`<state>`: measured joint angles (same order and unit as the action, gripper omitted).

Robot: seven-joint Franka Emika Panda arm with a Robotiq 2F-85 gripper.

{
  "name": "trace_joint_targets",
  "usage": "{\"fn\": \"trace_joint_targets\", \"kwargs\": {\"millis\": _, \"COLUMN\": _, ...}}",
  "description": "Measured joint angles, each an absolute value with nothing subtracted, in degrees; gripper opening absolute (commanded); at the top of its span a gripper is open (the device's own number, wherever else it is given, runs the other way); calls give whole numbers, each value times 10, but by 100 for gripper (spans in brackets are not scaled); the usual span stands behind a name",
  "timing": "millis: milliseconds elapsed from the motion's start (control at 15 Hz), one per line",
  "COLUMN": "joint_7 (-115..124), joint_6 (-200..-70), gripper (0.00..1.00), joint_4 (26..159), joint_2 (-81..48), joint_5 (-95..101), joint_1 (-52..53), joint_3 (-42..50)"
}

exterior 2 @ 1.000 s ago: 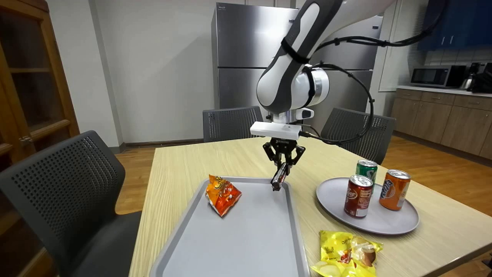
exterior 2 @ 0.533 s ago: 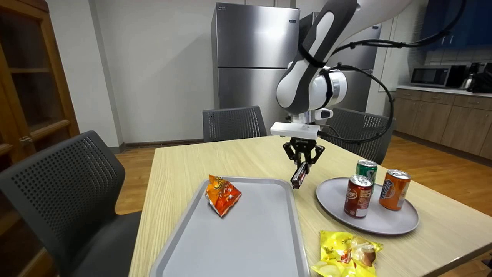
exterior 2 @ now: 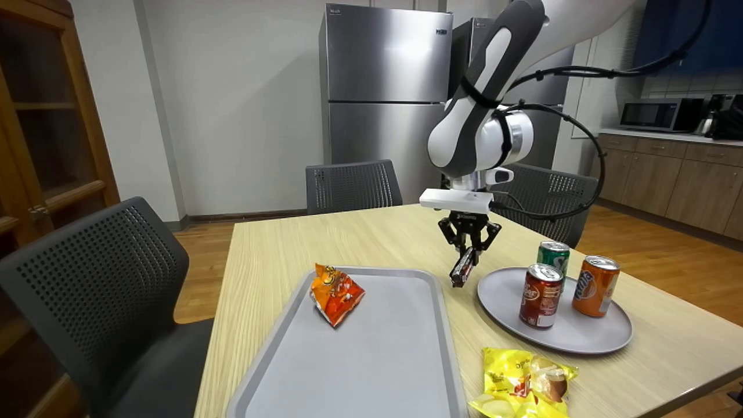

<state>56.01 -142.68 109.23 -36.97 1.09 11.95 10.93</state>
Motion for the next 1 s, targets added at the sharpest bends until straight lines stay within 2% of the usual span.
{"fn": "trace_joint_targets", "kwargs": {"millis": 333, "joint_7": 560, "joint_6": -1427, "gripper": 6, "joint_4": 1092, "joint_2": -382, "joint_5": 11, "joint_1": 119, "joint_3": 110}}
{"fn": "trace_joint_targets", "kwargs": {"millis": 400, "joint_7": 560, "joint_6": -1427, "gripper": 40, "joint_4": 1092, "joint_2": -383, "joint_5": 11, "joint_1": 119, "joint_3": 110}}
{"fn": "trace_joint_targets", "kwargs": {"millis": 467, "joint_7": 560, "joint_6": -1427, "gripper": 52, "joint_4": 1092, "joint_2": -385, "joint_5": 11, "joint_1": 119, "joint_3": 110}}
{"fn": "trace_joint_targets", "kwargs": {"millis": 867, "joint_7": 560, "joint_6": -1427, "gripper": 95, "joint_4": 1091, "joint_2": -384, "joint_5": 11, "joint_1": 121, "joint_3": 110}}
{"fn": "trace_joint_targets", "kwargs": {"millis": 1000, "joint_7": 560, "joint_6": -1427, "gripper": 100, "joint_4": 1091, "joint_2": -379, "joint_5": 11, "joint_1": 125, "joint_3": 109}}
